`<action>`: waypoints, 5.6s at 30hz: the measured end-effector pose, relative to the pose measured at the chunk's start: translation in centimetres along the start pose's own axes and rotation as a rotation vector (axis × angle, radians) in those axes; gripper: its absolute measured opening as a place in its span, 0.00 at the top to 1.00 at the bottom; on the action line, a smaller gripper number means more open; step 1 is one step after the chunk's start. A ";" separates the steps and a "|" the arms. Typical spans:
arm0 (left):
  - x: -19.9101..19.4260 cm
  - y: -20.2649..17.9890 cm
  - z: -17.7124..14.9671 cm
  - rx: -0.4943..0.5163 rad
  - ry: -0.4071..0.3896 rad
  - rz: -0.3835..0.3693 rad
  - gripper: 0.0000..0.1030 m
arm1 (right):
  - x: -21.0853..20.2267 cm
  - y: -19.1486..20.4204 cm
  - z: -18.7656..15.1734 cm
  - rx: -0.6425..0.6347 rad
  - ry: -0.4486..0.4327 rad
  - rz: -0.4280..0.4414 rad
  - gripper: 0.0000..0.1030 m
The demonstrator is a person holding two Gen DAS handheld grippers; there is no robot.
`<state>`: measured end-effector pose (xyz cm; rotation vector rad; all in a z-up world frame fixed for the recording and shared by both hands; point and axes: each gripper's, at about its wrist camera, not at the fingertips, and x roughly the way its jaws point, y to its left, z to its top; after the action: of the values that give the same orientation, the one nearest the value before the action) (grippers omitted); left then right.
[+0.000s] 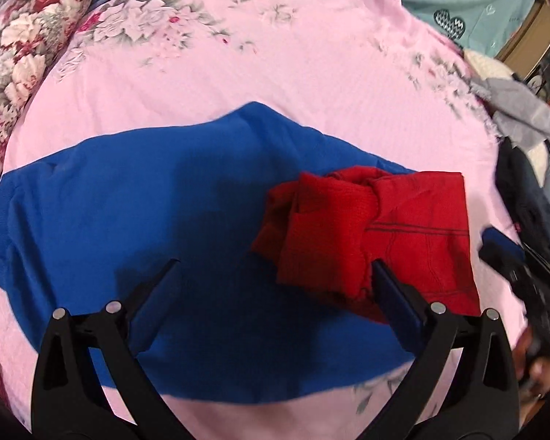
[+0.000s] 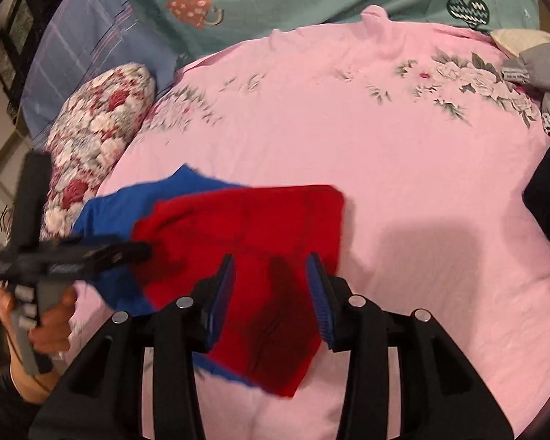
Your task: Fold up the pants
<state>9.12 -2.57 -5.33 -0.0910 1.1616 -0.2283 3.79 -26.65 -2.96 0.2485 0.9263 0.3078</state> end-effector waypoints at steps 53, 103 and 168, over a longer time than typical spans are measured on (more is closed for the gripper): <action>-8.8 -4.0 -0.1 0.153 -0.168 0.058 0.55 | -1.9 -0.8 -2.2 0.084 -0.049 0.073 0.42; 0.9 6.9 -1.3 -0.135 0.016 0.095 0.04 | 5.1 5.2 3.9 -0.037 0.158 0.113 0.54; 2.1 5.2 6.9 -0.270 -0.024 0.114 0.03 | 0.1 -0.7 2.3 0.071 -0.028 0.104 0.87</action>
<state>16.92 1.73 -5.47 -0.2641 1.1645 0.0314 5.89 -27.41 -1.95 0.3658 0.8994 0.3671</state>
